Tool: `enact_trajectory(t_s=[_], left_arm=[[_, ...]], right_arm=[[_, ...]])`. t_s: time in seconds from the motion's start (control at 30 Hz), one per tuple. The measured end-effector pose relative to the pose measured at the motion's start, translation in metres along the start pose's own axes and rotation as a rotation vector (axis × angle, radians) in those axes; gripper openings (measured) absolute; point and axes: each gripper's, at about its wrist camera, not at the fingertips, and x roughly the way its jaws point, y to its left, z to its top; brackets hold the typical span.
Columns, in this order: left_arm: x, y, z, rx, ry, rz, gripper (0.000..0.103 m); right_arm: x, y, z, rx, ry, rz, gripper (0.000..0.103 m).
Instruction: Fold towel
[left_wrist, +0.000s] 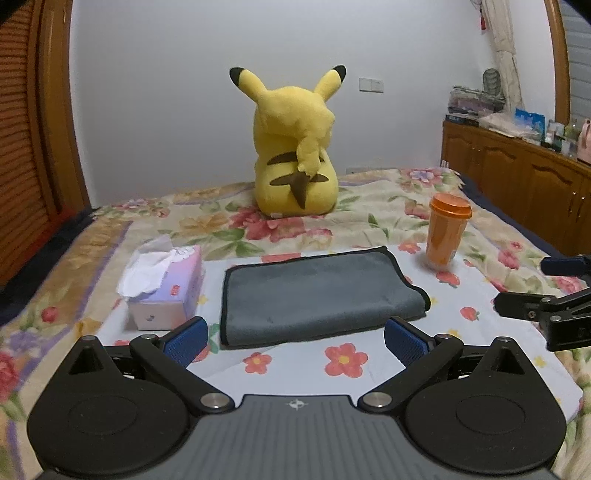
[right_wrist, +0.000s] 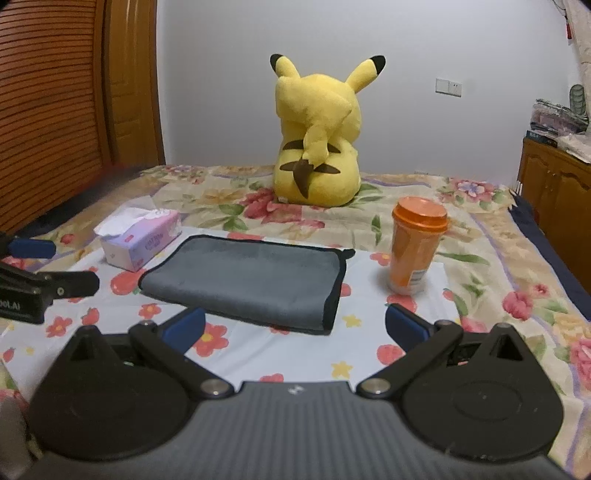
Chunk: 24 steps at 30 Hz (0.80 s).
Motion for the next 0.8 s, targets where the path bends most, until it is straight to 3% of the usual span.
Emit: enact_trajectory(t_s=[0.43,0.8], left_arm=[[-0.059,-0.015,0.001,0.014,-0.033,0.009,0.103],[-0.09,-0.028,-0.022,0.01,-0.022,-0.006,0.103]], right_arm=[[-0.05,0.005,0.003,0.026,-0.059,0.0,0.103],[-0.076,0.006,-0.014,0.051,-0.074,-0.008,0.103]])
